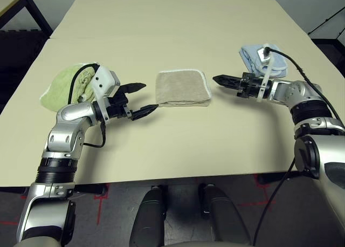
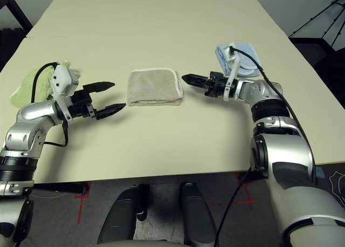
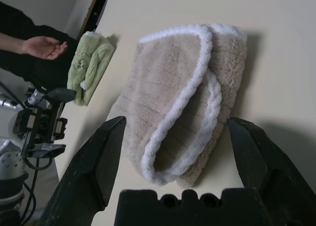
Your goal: Fold the towel and set it aside.
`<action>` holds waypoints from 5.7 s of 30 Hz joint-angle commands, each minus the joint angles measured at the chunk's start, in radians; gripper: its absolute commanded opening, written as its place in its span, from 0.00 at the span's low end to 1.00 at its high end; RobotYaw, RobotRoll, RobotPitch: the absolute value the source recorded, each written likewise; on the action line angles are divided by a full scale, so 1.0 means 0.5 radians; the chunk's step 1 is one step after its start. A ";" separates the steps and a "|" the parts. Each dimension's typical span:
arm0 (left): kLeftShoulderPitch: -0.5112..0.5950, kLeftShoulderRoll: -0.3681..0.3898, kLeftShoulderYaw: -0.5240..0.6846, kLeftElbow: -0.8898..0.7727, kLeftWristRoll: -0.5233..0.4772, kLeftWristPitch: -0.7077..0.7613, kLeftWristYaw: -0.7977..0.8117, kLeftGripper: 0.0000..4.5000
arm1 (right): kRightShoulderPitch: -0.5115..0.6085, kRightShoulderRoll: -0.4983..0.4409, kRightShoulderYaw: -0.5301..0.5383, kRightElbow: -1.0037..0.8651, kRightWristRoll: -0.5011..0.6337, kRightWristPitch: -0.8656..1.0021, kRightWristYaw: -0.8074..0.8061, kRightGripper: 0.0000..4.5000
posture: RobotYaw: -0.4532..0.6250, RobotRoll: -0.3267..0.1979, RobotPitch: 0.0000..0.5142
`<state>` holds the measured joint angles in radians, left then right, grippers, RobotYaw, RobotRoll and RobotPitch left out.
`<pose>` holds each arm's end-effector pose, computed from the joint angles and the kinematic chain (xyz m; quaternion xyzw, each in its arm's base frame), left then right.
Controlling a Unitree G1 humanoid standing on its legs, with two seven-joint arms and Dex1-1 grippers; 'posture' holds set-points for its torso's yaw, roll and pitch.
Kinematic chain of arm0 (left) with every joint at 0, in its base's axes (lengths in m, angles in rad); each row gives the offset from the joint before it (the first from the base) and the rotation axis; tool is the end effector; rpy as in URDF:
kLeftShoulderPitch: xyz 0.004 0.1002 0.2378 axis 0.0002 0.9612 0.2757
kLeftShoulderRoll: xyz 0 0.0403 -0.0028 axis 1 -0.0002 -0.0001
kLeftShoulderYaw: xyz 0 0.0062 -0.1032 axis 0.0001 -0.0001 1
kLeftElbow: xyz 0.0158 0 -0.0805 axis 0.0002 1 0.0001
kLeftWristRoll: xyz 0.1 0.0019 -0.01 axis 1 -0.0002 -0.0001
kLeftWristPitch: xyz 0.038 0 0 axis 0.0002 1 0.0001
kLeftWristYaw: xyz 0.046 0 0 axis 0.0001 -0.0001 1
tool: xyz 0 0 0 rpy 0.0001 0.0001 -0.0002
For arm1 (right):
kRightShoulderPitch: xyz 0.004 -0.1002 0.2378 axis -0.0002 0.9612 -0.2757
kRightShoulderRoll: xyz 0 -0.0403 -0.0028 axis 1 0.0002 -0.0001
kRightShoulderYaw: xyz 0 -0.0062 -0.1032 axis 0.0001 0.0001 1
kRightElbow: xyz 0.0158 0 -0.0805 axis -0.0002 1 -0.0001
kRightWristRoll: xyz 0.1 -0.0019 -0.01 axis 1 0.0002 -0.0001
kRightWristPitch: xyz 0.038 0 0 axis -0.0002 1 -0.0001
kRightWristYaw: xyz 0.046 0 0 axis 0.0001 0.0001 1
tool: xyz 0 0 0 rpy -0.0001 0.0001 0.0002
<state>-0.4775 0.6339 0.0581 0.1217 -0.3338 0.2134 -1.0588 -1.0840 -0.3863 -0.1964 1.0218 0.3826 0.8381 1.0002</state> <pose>0.2778 0.2554 0.1730 0.1582 -0.0119 -0.4676 0.8696 0.3548 -0.2107 0.1577 0.2803 0.2377 0.4227 0.8284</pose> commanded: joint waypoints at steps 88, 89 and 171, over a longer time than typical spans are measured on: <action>-0.101 -0.234 0.278 -0.094 0.013 0.103 0.895 1.00 | -0.465 0.123 -0.948 0.437 0.565 -1.833 -0.965 0.01 | 0.41 0.62 0.65; -0.100 -0.232 0.281 -0.102 0.010 0.109 0.897 1.00 | -0.480 0.112 -0.953 0.449 0.564 -1.843 -0.967 0.01 | 0.42 0.62 0.66; 0.091 -0.274 0.260 -0.392 -0.055 0.282 0.969 1.00 | 0.001 -0.028 -0.961 0.294 0.407 -2.021 -1.140 0.01 | 0.42 0.62 0.61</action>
<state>-0.4361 0.4941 0.1964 -0.0933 -0.3657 0.3654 -0.5683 -1.1070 -0.3845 -0.6687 1.1890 0.5719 -0.1862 0.4311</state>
